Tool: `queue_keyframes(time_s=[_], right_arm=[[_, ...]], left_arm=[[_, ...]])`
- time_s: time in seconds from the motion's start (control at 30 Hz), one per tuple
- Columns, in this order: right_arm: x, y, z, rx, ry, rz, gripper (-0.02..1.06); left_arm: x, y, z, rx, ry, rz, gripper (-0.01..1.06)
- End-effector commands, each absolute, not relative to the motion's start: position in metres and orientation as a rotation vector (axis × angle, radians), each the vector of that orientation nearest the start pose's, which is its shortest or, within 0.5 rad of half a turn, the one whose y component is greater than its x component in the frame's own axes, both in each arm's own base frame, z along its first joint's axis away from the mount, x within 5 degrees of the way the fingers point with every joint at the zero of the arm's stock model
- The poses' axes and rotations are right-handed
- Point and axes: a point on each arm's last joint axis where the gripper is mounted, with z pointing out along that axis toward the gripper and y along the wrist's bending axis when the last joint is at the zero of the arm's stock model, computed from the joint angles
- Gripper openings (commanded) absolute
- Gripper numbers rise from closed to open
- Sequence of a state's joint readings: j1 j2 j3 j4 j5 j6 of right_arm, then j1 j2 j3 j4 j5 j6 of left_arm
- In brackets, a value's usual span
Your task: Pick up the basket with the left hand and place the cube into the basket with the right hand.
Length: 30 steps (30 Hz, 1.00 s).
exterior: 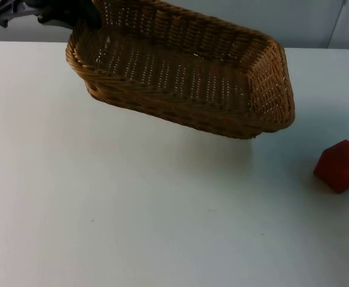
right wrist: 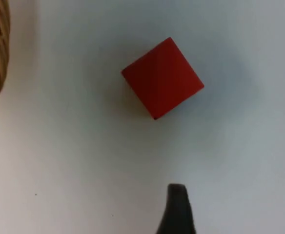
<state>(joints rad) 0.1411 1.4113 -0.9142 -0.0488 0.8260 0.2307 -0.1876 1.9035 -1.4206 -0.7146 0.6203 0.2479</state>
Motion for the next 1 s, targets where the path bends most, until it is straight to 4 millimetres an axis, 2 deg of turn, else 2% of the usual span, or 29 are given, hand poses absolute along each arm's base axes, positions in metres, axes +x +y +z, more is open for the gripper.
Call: queue_keyframes(time_s=[0.0,0.13,0.33,0.37,0.47,0.57,0.73,0.9,0.97], right_arm=[[0.264,0.032,0.241,0.076,2.799,0.018,0.62],[0.270,0.033,0.227,0.030,2.851,0.001,0.62],[0.279,0.033,0.204,-0.130,2.914,-0.063,0.62],[0.282,0.033,0.200,-0.206,2.908,-0.069,0.62],[0.286,0.034,0.198,-0.281,2.881,-0.075,0.62],[0.293,0.038,0.198,-0.443,2.789,-0.049,0.62],[0.304,0.041,0.195,-0.617,2.750,-0.055,0.62],[0.307,0.041,0.190,-0.698,2.756,-0.079,0.63],[0.310,0.043,0.187,-0.725,2.736,-0.080,0.68]], left_arm=[[0.408,-0.114,0.247,-0.084,2.460,-0.748,0.00],[0.408,-0.114,0.247,-0.084,2.458,-0.747,0.00],[0.408,-0.114,0.247,-0.084,2.458,-0.747,0.00],[0.408,-0.114,0.247,-0.084,2.458,-0.747,0.00],[0.408,-0.114,0.247,-0.084,2.458,-0.747,0.00],[0.408,-0.114,0.247,-0.084,2.458,-0.747,0.00],[0.408,-0.114,0.247,-0.084,2.458,-0.747,0.00],[0.408,-0.114,0.247,-0.084,2.458,-0.747,0.00],[0.408,-0.114,0.248,-0.086,2.458,-0.750,0.00]])
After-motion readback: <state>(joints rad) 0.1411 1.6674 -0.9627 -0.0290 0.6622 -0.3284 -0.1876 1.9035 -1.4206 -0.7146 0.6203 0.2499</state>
